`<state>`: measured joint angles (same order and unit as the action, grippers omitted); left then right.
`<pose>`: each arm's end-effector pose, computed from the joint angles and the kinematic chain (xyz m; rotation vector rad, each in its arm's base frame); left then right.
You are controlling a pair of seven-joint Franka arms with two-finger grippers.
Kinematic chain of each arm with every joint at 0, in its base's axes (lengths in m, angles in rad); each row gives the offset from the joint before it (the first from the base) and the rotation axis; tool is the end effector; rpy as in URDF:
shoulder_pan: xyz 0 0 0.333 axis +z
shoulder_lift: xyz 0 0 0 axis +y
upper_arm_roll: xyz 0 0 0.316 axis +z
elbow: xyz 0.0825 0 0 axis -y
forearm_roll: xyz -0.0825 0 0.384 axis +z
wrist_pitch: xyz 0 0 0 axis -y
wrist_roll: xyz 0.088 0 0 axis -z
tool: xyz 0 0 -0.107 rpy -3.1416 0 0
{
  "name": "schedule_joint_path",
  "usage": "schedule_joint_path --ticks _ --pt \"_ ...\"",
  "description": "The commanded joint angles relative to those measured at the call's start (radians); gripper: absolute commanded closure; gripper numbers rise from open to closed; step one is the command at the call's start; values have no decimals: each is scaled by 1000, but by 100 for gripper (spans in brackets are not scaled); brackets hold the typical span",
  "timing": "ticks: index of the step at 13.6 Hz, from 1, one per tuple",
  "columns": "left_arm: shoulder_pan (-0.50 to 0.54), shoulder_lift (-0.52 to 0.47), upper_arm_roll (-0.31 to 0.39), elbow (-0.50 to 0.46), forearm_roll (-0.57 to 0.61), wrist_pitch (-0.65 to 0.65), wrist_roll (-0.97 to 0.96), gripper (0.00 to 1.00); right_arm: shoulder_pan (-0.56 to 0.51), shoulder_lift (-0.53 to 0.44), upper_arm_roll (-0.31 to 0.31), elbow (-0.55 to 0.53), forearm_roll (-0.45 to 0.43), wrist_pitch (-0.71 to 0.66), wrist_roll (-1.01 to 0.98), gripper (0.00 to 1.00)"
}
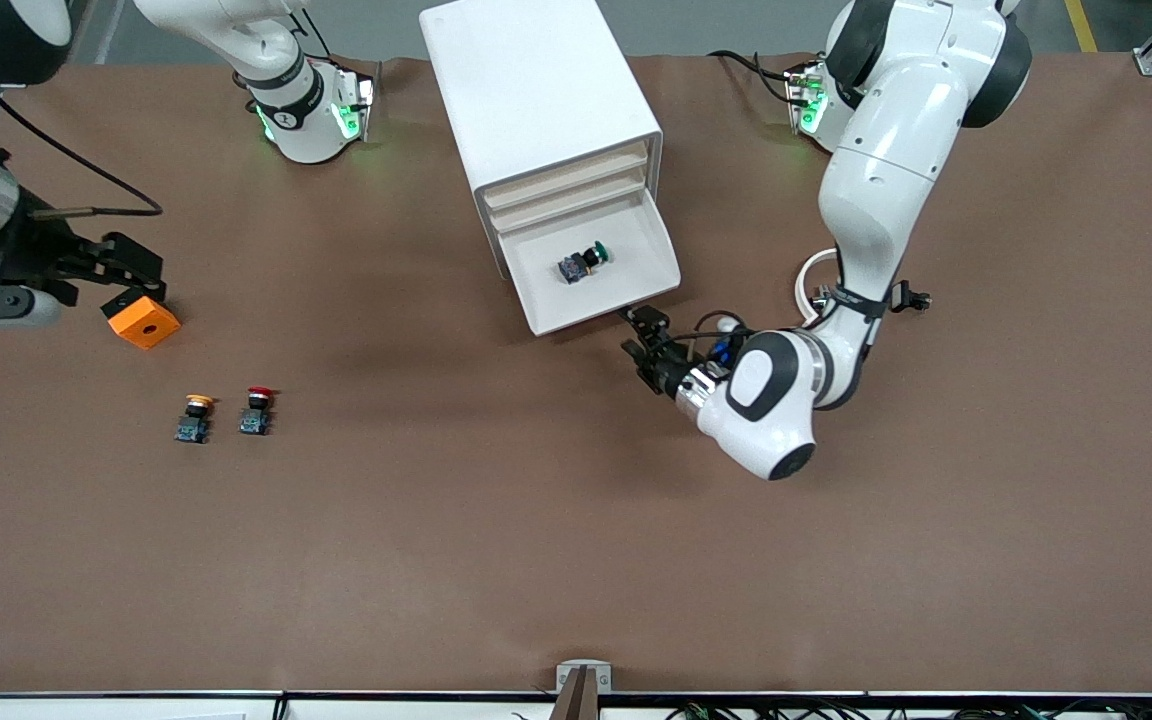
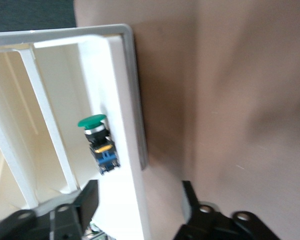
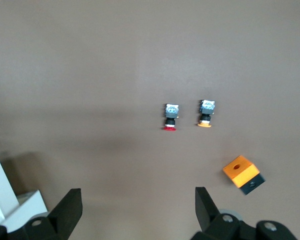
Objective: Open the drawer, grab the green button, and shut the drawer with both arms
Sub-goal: 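Grasp the green button in the drawer with the right gripper while the left gripper withdraws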
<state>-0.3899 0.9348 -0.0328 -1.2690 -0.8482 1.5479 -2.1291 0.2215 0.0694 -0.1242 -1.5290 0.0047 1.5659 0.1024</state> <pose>0.5970 -0.3524 0.1874 -1.3385 -2.0777 1.3508 0.5717 0.0588 0.6049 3.1341 -0.0078 -0.0492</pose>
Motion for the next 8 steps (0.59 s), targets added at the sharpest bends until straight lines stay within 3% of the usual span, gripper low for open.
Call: schedule_joint_path --ticks 1,8 --pt "-3 -31 31 58 86 -14 30 0 76 29 -3 26 -21 -4 178 0" --pt "-3 -215 287 74 130 -12 392 0 401 93 -2 24 -8 -4 875 0"
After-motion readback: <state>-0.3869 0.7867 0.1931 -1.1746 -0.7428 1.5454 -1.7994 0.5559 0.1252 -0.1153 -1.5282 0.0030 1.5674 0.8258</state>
